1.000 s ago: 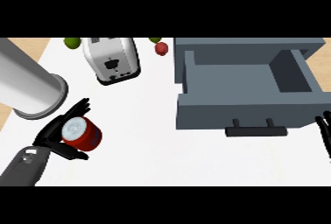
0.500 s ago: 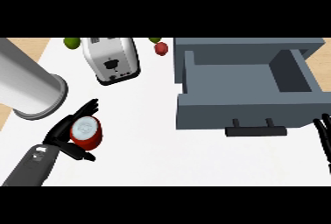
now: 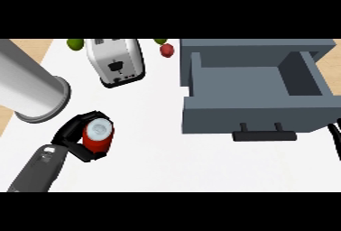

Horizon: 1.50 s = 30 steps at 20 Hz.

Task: Pick up the can, place it into the drawer and close the drawer

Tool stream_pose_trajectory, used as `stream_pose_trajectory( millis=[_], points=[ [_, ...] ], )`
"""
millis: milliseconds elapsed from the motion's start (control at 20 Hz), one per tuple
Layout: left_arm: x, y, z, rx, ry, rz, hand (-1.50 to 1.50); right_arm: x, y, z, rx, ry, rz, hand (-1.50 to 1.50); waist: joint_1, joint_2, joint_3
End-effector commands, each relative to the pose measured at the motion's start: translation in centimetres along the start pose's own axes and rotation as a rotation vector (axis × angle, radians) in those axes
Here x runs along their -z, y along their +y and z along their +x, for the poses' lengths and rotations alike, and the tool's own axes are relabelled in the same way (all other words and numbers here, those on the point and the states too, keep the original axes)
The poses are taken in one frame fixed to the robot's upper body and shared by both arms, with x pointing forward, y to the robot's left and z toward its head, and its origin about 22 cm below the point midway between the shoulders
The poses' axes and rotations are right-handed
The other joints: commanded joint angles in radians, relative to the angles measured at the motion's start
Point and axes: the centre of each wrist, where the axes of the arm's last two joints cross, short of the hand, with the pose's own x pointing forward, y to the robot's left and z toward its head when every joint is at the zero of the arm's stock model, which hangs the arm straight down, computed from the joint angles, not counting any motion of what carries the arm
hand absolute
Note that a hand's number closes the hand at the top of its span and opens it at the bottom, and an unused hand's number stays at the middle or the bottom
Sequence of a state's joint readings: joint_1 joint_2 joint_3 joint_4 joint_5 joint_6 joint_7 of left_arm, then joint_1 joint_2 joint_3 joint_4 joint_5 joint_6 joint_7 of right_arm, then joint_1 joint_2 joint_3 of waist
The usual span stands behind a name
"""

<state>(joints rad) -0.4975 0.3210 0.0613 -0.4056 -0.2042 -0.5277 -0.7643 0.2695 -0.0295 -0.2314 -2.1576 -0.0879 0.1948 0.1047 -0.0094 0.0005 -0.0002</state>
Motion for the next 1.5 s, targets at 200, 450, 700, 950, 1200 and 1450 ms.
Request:
stream_pose_trajectory(
  millis=[200, 450, 700, 950, 1200, 1450],
  points=[
    [2.2, -2.4, 0.8, -0.128, -0.121, -0.124, 1.5, 0.1, -0.6, 0.7, 0.012, -0.01, 0.003, -1.5, 0.012, -0.003, 0.001],
    [1.8, -1.9, 1.1, -0.15, -0.116, 0.236, 1.5, -0.5, -0.6, 0.8, -0.004, -0.013, -0.032, -1.5, 0.02, -0.005, 0.001],
    [2.5, -3.0, 1.6, -0.16, -0.136, 0.614, 1.5, -1.8, -1.5, 0.2, 0.004, 0.017, -0.036, -1.5, 0.027, -0.013, 0.003],
    [4.5, -5.7, 6.1, -0.132, -0.164, 0.582, 1.5, 0.3, -0.4, 0.9, 0.008, -0.026, -0.03, -1.5, 0.023, -0.006, 0.001],
    [6.5, -6.3, 12.2, -0.056, -0.213, 0.519, 1.5, -2.3, -2.7, 1.5, 0.003, -0.014, -0.033, -1.5, 0.011, -0.007, 0.001],
    [8.2, -10.2, 16.4, -0.054, -0.238, 0.489, 1.5, -2.0, -1.5, 1.2, 0.004, -0.035, -0.044, -1.5, 0.006, -0.003, 0.001]
  ],
)
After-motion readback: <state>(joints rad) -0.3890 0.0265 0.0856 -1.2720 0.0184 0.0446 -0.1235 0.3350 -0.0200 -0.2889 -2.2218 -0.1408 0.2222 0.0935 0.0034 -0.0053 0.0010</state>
